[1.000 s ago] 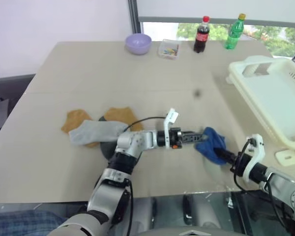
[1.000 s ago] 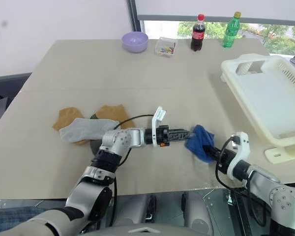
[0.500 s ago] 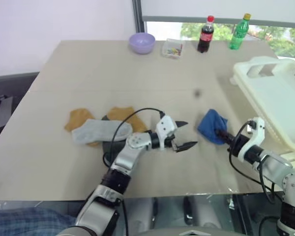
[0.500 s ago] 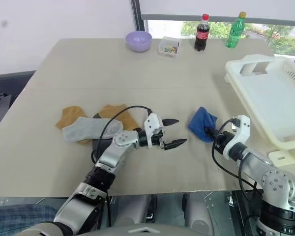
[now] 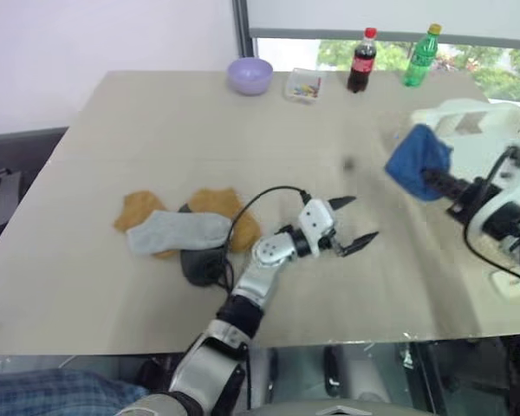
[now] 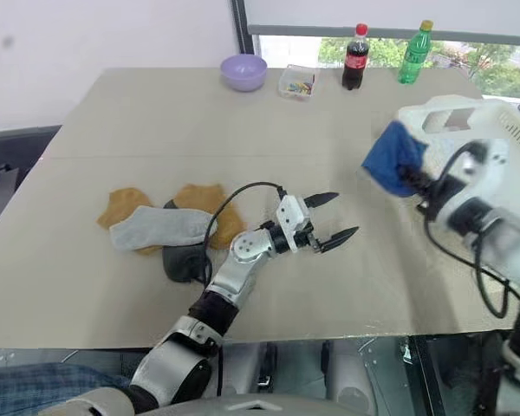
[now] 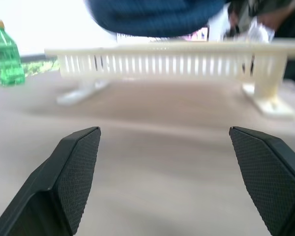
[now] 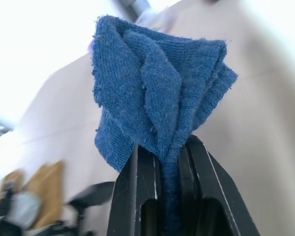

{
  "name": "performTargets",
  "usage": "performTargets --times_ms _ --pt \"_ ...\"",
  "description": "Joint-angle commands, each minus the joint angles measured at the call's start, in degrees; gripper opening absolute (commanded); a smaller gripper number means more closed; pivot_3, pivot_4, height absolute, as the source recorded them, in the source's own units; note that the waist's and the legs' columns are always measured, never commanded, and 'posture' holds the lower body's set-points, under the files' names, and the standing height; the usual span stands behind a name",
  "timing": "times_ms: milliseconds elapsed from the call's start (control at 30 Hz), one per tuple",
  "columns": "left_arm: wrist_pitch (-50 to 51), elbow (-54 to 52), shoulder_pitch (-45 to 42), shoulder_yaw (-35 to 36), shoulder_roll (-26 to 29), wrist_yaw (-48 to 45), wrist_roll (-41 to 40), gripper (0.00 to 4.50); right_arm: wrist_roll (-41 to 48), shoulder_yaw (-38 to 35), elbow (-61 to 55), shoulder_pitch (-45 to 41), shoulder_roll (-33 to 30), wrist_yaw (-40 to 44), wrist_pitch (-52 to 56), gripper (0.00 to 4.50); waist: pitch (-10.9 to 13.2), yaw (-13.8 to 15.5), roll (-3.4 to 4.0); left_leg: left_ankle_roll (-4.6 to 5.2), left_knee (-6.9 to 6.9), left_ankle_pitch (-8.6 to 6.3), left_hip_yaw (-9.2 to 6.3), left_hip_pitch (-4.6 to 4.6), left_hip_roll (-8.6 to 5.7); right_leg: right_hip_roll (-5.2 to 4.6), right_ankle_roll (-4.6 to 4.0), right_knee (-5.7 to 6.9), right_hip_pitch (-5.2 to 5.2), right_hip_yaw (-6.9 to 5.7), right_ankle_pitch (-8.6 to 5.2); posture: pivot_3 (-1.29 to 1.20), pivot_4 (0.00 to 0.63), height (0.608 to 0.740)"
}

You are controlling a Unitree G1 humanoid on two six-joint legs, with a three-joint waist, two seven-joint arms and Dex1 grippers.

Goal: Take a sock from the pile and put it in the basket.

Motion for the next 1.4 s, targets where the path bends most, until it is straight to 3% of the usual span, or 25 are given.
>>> performTargets --times_ms 33,200,400,567,700,733,933,1167,1400 --pt "2.1 -5.5 -1.1 0.0 -1.1 -2.3 -3.0 4.5 0.9 -4.9 2.3 1.0 -5.0 1.3 -1.5 0.06 0.0 0.0 0.0 0.03 0.0 -0.02 0.02 0.0 0.01 0.01 0.0 0.0 0.0 0.01 0.0 0.0 0.15 0.735" --pt "5.2 -10.6 -1.0 -0.2 -0.6 -4.2 -4.9 4.5 -2.6 -9.1 8.8 3.7 -10.5 4.8 -2.1 0.06 0.0 0.0 0.0 0.07 0.01 -0.04 0.12 0.02 0.02 0.02 0.0 -0.01 0.0 0.1 0.0 0.0 0.15 0.735" --pt "8.4 -15.3 -1.4 -0.2 -0.3 -4.4 -5.9 4.5 -7.5 -11.1 16.8 5.0 -12.8 9.4 -3.0 0.06 0.0 0.0 0.01 0.07 0.05 -0.04 0.27 0.1 0.02 0.03 0.04 0.0 0.02 0.25 0.02 0.0 0.15 0.735" --pt "9.8 -17.0 -1.1 -0.1 -0.3 -3.8 -6.3 4.5 -12.1 -11.1 20.8 4.0 -13.7 12.4 -3.5 2.12 0.0 -0.1 0.05 0.09 0.04 -0.05 0.41 0.15 0.05 0.07 0.05 0.01 0.0 0.36 0.02 0.0 0.15 0.735" --pt "10.4 -17.7 -0.7 -0.4 -0.2 -3.9 -6.3 4.5 -17.0 -10.5 21.8 4.8 -14.3 15.1 -4.2 4.22 0.0 0.0 0.05 0.09 0.04 -0.05 0.43 0.14 0.05 0.07 0.07 0.0 0.0 0.39 0.02 0.0 0.15 0.735" --pt "10.4 -17.6 -0.6 -0.4 -0.2 -4.0 -6.3 4.5 -18.1 -10.6 21.9 4.9 -14.5 16.2 -4.7 4.48 0.0 0.0 0.05 0.1 0.04 -0.06 0.45 0.14 0.04 0.07 0.08 -0.01 0.0 0.39 0.02 0.0 0.15 0.735" --pt "10.6 -17.7 0.0 -0.1 0.7 -4.0 -6.1 4.5 -27.0 -11.3 20.6 6.0 -15.0 24.0 -11.6 4.48 0.0 -0.1 0.06 0.13 0.04 -0.07 0.49 0.17 0.04 0.07 0.1 -0.02 0.0 0.42 0.03 0.0 0.15 0.735" --pt "12.1 -20.6 2.7 0.4 4.0 -3.9 -6.3 4.5 -23.7 -11.4 7.4 8.8 -11.6 37.1 -14.5 4.48 -0.1 -0.2 0.16 0.13 0.03 -0.08 0.55 0.23 0.12 0.16 0.19 0.0 -0.01 0.51 -0.01 0.0 0.15 0.735" --pt "18.1 -30.0 12.5 2.0 13.9 -4.6 -7.0 4.5 -27.9 -2.4 -10.0 16.7 -3.8 47.5 -23.8 4.48 -0.1 -0.3 0.19 0.13 0.03 -0.09 0.54 0.28 0.25 0.23 0.15 0.01 -0.01 0.54 0.01 0.0 0.15 0.735"
